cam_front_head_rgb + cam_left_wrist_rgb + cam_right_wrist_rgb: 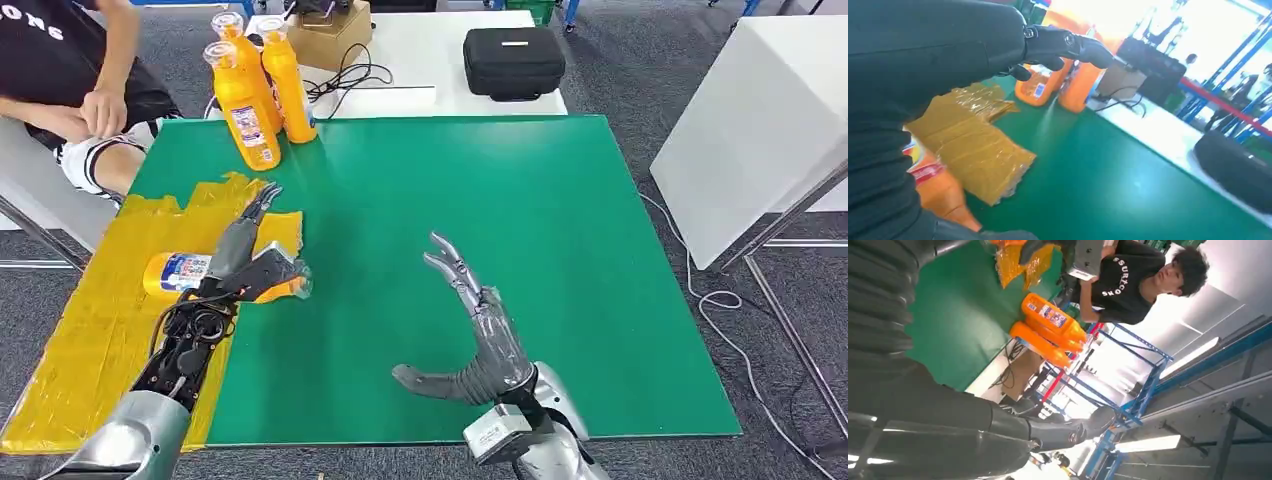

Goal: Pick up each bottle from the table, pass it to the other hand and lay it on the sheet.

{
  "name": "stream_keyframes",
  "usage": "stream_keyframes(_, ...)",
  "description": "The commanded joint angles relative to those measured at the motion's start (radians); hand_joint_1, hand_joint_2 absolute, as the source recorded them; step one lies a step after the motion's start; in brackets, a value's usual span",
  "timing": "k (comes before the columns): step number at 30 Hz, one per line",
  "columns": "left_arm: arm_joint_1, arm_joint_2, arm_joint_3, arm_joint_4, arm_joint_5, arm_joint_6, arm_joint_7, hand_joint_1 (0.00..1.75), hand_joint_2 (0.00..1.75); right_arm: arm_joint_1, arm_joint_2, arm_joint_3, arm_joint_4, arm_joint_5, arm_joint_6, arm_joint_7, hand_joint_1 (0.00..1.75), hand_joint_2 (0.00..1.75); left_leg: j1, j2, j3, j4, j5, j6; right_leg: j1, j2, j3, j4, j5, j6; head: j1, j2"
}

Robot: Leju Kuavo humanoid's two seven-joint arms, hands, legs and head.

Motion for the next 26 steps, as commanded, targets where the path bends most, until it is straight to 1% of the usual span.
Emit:
stream_keyframes(1,0.111,-0.061,0.094,-0.365,0.461,-0.250,-0.078,0.00,1.75,-0.040,-0.017,0.000,0.052,-0.032,-0.044,0.003,0.00,1.75,0.000,0.002,0.001,0.001,-0.002,0.000,0.000,0.001,0.001,0.000,0.000,0.001,0.000,0.000)
stream_keyframes(3,0.145,-0.064,0.085,-0.448,0.556,-0.306,-0.048,0.00,1.75,-0.029,-0.016,-0.015,0.045,-0.041,-0.078,-0.004,0.00,1.75,0.001,0.003,0.004,0.002,-0.004,0.000,0.001,0.000,0.005,-0.001,-0.002,0.003,0.000,0.000)
stream_keyframes(4,0.176,-0.060,0.058,-0.499,0.616,-0.339,-0.029,0.00,1.75,-0.018,-0.018,-0.027,0.039,-0.055,-0.100,-0.012,0.00,1.75,0.001,0.002,0.001,0.001,-0.002,0.000,0.001,0.000,0.002,-0.001,-0.001,0.002,0.000,0.000)
stream_keyframes(5,0.203,-0.059,0.036,-0.533,0.663,-0.369,-0.026,0.00,1.75,-0.008,-0.020,-0.038,0.033,-0.070,-0.111,-0.020,0.00,1.75,0.001,0.003,0.004,0.002,-0.004,0.000,0.001,0.000,0.005,-0.001,-0.002,0.003,0.000,0.000)
stream_keyframes(6,0.234,-0.059,0.010,-0.571,0.679,-0.379,-0.028,0.00,1.75,0.002,-0.021,-0.049,0.028,-0.088,-0.115,-0.028,0.00,1.75,0.001,0.003,0.003,0.001,-0.003,0.000,0.001,0.001,0.004,-0.001,-0.002,0.002,0.000,0.000)
stream_keyframes(9,0.344,-0.064,-0.086,-0.677,0.713,-0.382,-0.033,0.00,1.75,0.047,-0.027,-0.093,0.001,-0.129,-0.141,-0.059,0.00,1.75,0.000,0.001,0.005,-0.001,-0.003,0.000,0.000,-0.001,0.005,-0.003,-0.002,0.002,0.000,0.000)
stream_keyframes(10,0.385,-0.058,-0.131,-0.704,0.732,-0.381,-0.028,0.00,1.75,0.067,-0.030,-0.112,-0.009,-0.137,-0.153,-0.069,0.00,1.75,-0.001,0.001,0.002,-0.001,-0.001,0.000,-0.001,-0.001,0.002,-0.002,-0.001,0.001,0.000,0.000)
stream_keyframes(12,0.446,-0.062,-0.173,-0.741,0.740,-0.364,-0.039,0.00,1.75,0.101,-0.049,-0.133,-0.018,-0.160,-0.155,-0.080,0.00,1.75,0.000,0.000,0.005,-0.001,-0.003,0.000,-0.001,-0.003,0.005,-0.003,-0.003,0.002,0.000,0.000)
stream_keyframes(13,0.484,-0.063,-0.194,-0.761,0.755,-0.346,-0.054,0.00,1.75,0.129,-0.061,-0.148,-0.019,-0.168,-0.155,-0.086,0.00,1.75,-0.001,-0.001,0.003,-0.001,-0.002,0.001,-0.002,-0.003,0.003,-0.003,-0.002,0.002,0.000,0.000)
stream_keyframes(14,0.497,-0.061,-0.202,-0.767,0.758,-0.340,-0.059,0.00,1.75,0.141,-0.068,-0.152,-0.020,-0.175,-0.151,-0.096,0.00,1.75,-0.001,-0.001,0.004,-0.001,-0.003,0.001,-0.001,-0.003,0.006,-0.004,-0.003,0.002,0.000,0.000)
stream_keyframes(15,0.511,-0.060,-0.208,-0.770,0.769,-0.338,-0.062,0.00,1.75,0.155,-0.069,-0.159,-0.020,-0.177,-0.153,-0.101,0.00,1.75,-0.001,0.000,0.002,-0.001,-0.002,0.001,-0.002,-0.002,0.003,-0.003,-0.002,0.001,0.000,0.000)
stream_keyframes(16,0.540,-0.059,-0.214,-0.775,0.791,-0.341,-0.065,0.00,1.75,0.188,-0.075,-0.167,-0.032,-0.173,-0.156,-0.107,0.00,1.75,-0.001,0.000,0.005,-0.002,-0.003,0.001,-0.001,-0.002,0.006,-0.004,-0.003,0.002,0.000,0.000)
stream_keyframes(17,0.552,-0.057,-0.219,-0.773,0.798,-0.342,-0.069,0.00,1.75,0.203,-0.079,-0.169,-0.038,-0.172,-0.153,-0.112,0.00,1.75,-0.001,0.000,0.003,-0.001,-0.003,0.000,-0.001,-0.002,0.004,-0.003,-0.002,0.001,0.000,0.000)
stream_keyframes(18,0.556,-0.057,-0.219,-0.772,0.800,-0.341,-0.072,0.00,1.75,0.207,-0.081,-0.169,-0.039,-0.172,-0.153,-0.114,0.00,1.75,-0.002,0.000,0.001,-0.001,-0.002,0.000,-0.002,-0.002,0.001,-0.003,-0.002,0.001,0.000,0.000)
stream_keyframes(19,0.556,-0.057,-0.219,-0.772,0.800,-0.341,-0.072,0.00,1.75,0.207,-0.081,-0.169,-0.039,-0.172,-0.153,-0.114,0.00,1.75,-0.001,-0.001,0.006,-0.001,-0.005,0.000,-0.001,-0.004,0.007,-0.004,-0.004,0.002,0.000,0.000)
stream_keyframes(20,0.556,-0.057,-0.219,-0.772,0.800,-0.341,-0.072,0.00,1.75,0.207,-0.081,-0.169,-0.039,-0.172,-0.153,-0.114,0.00,1.75,-0.001,0.000,0.001,-0.001,-0.003,0.001,-0.002,-0.002,0.001,-0.002,-0.002,0.001,0.000,0.000)
stream_keyframes(21,0.556,-0.059,-0.217,-0.769,0.804,-0.341,-0.071,0.00,1.75,0.212,-0.078,-0.168,-0.044,-0.171,-0.155,-0.114,0.00,1.75,-0.001,0.000,0.003,-0.001,-0.004,0.000,-0.001,-0.003,0.004,-0.003,-0.002,0.001,0.000,0.000)
stream_keyframes(23,0.587,-0.070,-0.219,-0.770,0.811,-0.345,-0.072,0.00,1.75,0.246,-0.085,-0.173,-0.056,-0.178,-0.154,-0.114,0.00,1.75,-0.001,0.000,0.001,0.000,-0.003,0.001,-0.001,-0.002,0.001,-0.002,-0.002,0.001,0.000,0.000)
stream_keyframes(24,0.594,-0.073,-0.220,-0.770,0.811,-0.344,-0.075,0.00,1.75,0.253,-0.088,-0.173,-0.057,-0.180,-0.153,-0.117,0.00,1.75,0.000,0.000,0.004,0.000,-0.005,0.000,0.000,-0.003,0.005,-0.003,-0.003,0.002,0.000,0.000)
stream_keyframes(25,0.594,-0.073,-0.220,-0.770,0.811,-0.344,-0.075,0.00,1.75,0.253,-0.088,-0.173,-0.057,-0.180,-0.153,-0.117,0.00,1.75,-0.001,0.000,0.002,-0.001,-0.003,0.001,-0.001,-0.002,0.002,-0.003,-0.002,0.001,0.000,0.000)
stream_keyframes(26,0.594,-0.073,-0.220,-0.770,0.811,-0.344,-0.075,0.00,1.75,0.253,-0.088,-0.173,-0.057,-0.180,-0.153,-0.117,0.00,1.75,0.000,0.000,0.004,-0.001,-0.004,0.001,-0.001,-0.003,0.004,-0.003,-0.003,0.002,0.000,0.000)
